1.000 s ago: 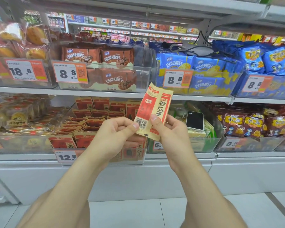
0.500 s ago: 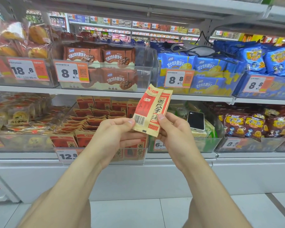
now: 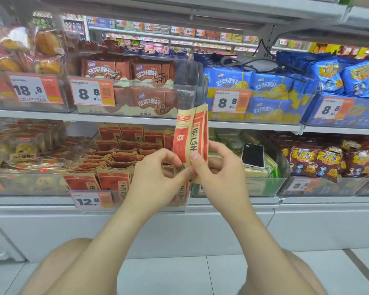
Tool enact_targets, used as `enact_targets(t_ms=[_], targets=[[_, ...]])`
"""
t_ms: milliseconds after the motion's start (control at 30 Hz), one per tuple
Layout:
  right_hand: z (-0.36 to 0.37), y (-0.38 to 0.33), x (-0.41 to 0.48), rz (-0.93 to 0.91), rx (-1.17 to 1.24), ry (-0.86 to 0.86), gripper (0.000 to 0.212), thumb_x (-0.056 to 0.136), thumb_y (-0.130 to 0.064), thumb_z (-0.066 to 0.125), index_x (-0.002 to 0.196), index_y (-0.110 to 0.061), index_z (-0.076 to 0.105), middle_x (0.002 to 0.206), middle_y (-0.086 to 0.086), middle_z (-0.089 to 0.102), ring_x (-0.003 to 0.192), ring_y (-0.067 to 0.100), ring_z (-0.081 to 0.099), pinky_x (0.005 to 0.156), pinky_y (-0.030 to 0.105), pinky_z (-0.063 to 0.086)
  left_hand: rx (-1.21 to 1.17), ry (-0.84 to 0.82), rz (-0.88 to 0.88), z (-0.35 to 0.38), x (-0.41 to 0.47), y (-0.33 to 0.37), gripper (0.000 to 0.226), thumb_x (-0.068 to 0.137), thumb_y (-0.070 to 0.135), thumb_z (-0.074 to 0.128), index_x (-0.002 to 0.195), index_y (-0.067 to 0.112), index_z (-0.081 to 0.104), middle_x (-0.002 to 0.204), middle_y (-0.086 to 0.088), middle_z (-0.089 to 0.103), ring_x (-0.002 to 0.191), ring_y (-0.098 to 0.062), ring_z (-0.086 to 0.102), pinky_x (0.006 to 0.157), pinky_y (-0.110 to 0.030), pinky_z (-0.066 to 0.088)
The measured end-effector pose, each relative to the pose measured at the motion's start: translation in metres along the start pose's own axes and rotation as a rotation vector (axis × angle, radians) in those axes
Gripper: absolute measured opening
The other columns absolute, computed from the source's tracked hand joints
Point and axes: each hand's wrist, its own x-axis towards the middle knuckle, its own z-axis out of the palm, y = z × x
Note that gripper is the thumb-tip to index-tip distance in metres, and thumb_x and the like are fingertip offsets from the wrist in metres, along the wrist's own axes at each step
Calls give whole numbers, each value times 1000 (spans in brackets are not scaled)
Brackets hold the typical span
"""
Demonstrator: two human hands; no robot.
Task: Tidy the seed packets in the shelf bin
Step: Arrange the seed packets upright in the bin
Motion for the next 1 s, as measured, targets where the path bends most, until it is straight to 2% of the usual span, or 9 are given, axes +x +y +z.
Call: enact_targets(t_ms=[167,267,367,433,567,733,833,900,1000], targets=[[-2,0,-2,-31,-76,16,35,98,-27,78,131,-23,69,98,-11,83,88,8,80,76,40,67,-34,-71,-44,-7,3,-1,32,81,55,87,88,27,72,88,15,81,71,-6,79,72,-43,66],[-1,-1,-3,-44,-92,10,35,95,-29,80,128,-26,69,86,-10,82,75,11,80,73,40,67,-29,-55,-51,-8,6,-4,32,77,60,82,83,29,76,87,17,80,79,-4,78,76,-43,66],[0,1,-3,-64,-147,32,29,96,-33,79,124,-31,70,75,-9,80,65,11,76,68,37,63,-16,-124,-24,-8,9,-8,17,88,45,77,83,29,81,86,13,80,83,-9,77,78,-45,66],[0,4,-1,-56,-137,42,20,98,-35,76,117,-38,70,72,-5,79,63,17,75,68,45,63,-43,-193,-22,-10,10,-10,15,98,35,76,88,27,83,88,10,81,87,-15,78,81,-48,67],[-1,8,2,1,-61,7,13,101,-35,73,109,-43,69,76,-1,80,71,29,78,67,58,63,-55,-228,-25,-14,13,-13,13,101,30,75,92,27,84,97,12,82,96,-12,78,86,-46,66],[-3,5,3,88,86,-137,20,105,-30,68,124,-30,76,97,3,83,91,31,80,83,58,65,-171,-186,-4,-13,11,-11,2,104,26,69,103,26,68,105,8,75,92,-10,76,74,-33,66],[-6,1,1,103,154,-245,24,105,-13,67,126,-21,77,111,-4,82,107,16,78,96,44,64,-257,-176,-4,-15,9,-7,26,103,47,66,105,22,65,101,12,74,95,-8,74,81,-40,66],[-7,1,0,107,160,-233,18,100,-16,74,117,-18,81,106,-2,83,104,16,79,96,43,64,-284,-177,-11,-17,9,-5,43,92,57,71,104,17,62,107,10,76,102,-17,76,84,-50,67],[-8,3,-1,96,147,-175,10,95,-20,79,98,-12,84,92,4,83,93,22,81,91,45,65,-316,-196,-6,-19,9,-5,46,88,53,77,103,12,61,111,2,79,101,-21,78,84,-47,68]])
